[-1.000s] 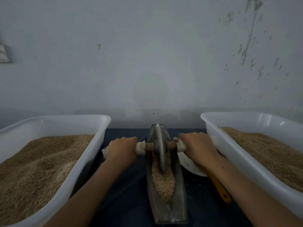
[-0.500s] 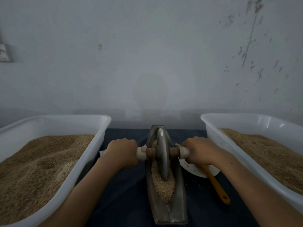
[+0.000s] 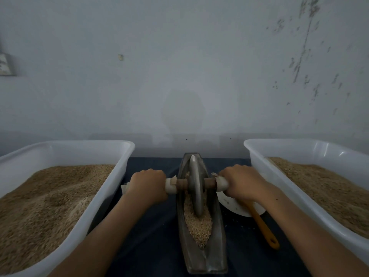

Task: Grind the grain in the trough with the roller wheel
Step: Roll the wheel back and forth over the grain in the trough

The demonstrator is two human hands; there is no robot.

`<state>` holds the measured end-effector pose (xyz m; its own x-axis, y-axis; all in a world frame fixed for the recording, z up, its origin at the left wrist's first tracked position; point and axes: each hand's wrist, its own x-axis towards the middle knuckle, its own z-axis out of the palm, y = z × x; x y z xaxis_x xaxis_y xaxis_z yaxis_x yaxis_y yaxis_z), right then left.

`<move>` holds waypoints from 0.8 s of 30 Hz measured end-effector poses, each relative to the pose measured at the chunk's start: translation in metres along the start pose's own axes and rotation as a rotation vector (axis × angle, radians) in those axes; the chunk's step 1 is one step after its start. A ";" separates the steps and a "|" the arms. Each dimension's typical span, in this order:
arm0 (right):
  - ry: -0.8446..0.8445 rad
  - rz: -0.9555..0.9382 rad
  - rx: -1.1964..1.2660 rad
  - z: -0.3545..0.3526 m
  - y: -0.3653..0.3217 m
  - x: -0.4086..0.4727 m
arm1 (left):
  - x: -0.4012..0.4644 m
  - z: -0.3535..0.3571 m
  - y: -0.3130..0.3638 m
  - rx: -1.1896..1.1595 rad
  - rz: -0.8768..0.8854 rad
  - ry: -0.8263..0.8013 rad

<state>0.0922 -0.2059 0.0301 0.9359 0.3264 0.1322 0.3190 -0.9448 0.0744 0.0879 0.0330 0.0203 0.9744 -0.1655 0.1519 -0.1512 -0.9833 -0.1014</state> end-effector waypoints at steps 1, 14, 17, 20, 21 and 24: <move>-0.061 -0.009 0.007 -0.005 -0.001 -0.001 | 0.000 -0.002 -0.002 0.003 0.005 -0.054; 0.250 0.013 -0.111 0.011 -0.004 0.004 | 0.001 0.009 -0.004 -0.075 -0.017 0.084; 0.288 0.005 -0.113 0.014 -0.004 0.005 | 0.002 0.011 -0.004 -0.076 -0.017 0.097; 0.191 0.007 -0.073 0.008 -0.002 0.003 | 0.004 0.009 -0.004 -0.067 0.002 0.051; 0.118 0.006 -0.055 0.004 -0.001 0.002 | 0.004 0.007 -0.004 -0.060 0.011 0.023; -0.103 -0.020 0.002 -0.005 0.001 0.000 | 0.004 0.000 -0.004 -0.029 0.037 -0.068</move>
<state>0.0919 -0.2071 0.0354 0.9398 0.3404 0.0285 0.3377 -0.9384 0.0737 0.0925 0.0367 0.0213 0.9770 -0.1972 0.0809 -0.1911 -0.9785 -0.0774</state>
